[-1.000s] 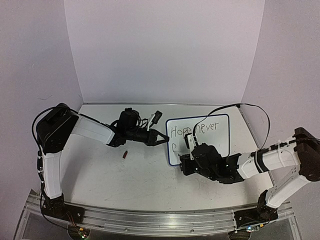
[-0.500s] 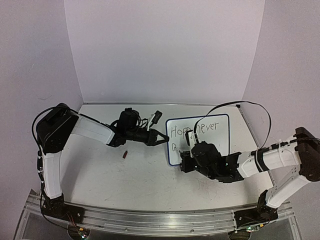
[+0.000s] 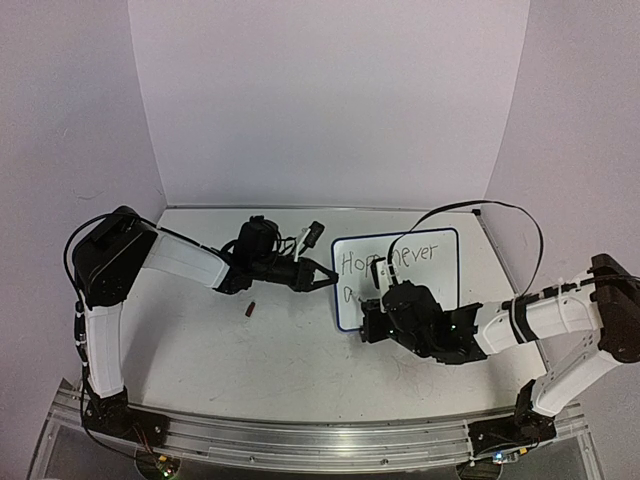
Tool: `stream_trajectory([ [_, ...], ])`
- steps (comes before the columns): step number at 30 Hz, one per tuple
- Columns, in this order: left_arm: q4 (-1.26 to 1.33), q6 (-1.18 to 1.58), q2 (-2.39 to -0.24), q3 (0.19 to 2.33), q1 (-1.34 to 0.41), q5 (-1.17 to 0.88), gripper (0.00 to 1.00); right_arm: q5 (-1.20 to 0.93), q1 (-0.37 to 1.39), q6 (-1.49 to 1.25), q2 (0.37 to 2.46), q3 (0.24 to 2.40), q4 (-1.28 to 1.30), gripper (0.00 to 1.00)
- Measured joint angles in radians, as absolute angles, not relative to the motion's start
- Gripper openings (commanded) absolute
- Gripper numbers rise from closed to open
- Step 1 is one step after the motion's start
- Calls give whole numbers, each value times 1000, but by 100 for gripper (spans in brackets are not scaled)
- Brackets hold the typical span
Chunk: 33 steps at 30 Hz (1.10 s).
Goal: Write a sentence on the whiteboard
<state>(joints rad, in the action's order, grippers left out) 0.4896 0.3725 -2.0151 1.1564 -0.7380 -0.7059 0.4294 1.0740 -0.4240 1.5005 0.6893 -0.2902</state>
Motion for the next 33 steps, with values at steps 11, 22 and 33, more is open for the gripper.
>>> stream_trajectory([
  [11, 490, 371, -2015, 1156, -738, -706, 0, 418, 1074, -454, 1501, 678, -293, 0],
  [22, 489, 371, -2015, 1156, -738, -706, 0, 394, 1079, -481, 1501, 646, -299, 0],
  [33, 490, 370, -2015, 1156, -738, -706, 0, 380, 1099, -514, 1501, 613, -285, 0],
])
